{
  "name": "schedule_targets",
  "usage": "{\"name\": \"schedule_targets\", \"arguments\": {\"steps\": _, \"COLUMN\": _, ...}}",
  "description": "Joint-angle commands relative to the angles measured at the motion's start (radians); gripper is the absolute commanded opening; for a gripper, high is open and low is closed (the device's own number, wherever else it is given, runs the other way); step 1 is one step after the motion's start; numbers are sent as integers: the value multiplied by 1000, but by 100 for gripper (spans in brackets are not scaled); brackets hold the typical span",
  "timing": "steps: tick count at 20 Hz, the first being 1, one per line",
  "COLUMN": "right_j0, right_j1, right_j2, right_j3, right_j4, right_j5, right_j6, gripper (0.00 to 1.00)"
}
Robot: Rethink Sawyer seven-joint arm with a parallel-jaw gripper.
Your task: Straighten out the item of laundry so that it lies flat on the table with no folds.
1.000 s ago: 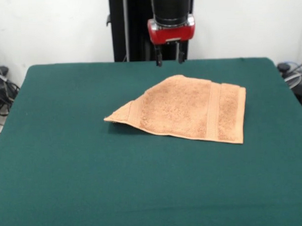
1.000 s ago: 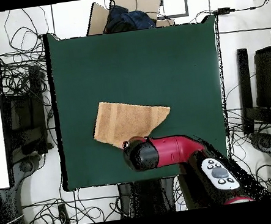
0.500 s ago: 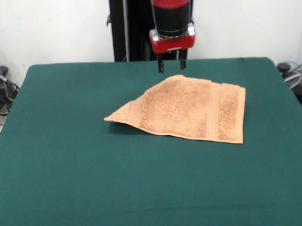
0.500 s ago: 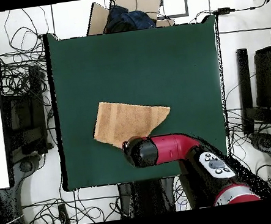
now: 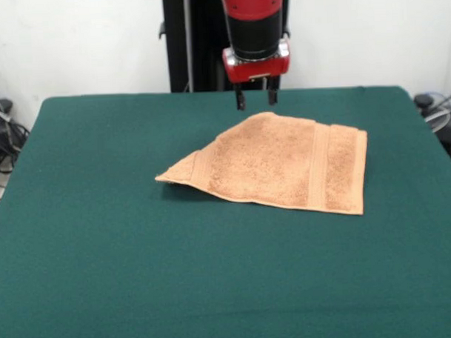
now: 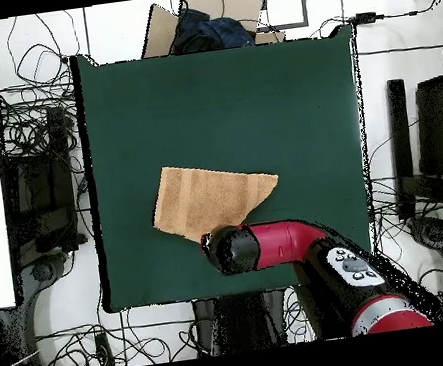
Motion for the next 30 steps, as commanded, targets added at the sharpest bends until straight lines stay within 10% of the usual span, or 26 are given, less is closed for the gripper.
{"name": "schedule_targets", "arguments": {"steps": 1, "right_j0": 32, "right_j1": 10, "right_j2": 2, "right_j3": -32, "right_j4": -15, "right_j5": -6, "right_j6": 101, "gripper": 100}}
{"name": "schedule_targets", "arguments": {"steps": 15, "right_j0": 32, "right_j1": 48, "right_j2": 0, "right_j3": -50, "right_j4": -45, "right_j5": -237, "right_j6": 124, "gripper": 100}}
{"name": "schedule_targets", "arguments": {"steps": 30, "right_j0": 45, "right_j1": 75, "right_j2": -17, "right_j3": -71, "right_j4": -27, "right_j5": -202, "right_j6": 100, "gripper": 100}}
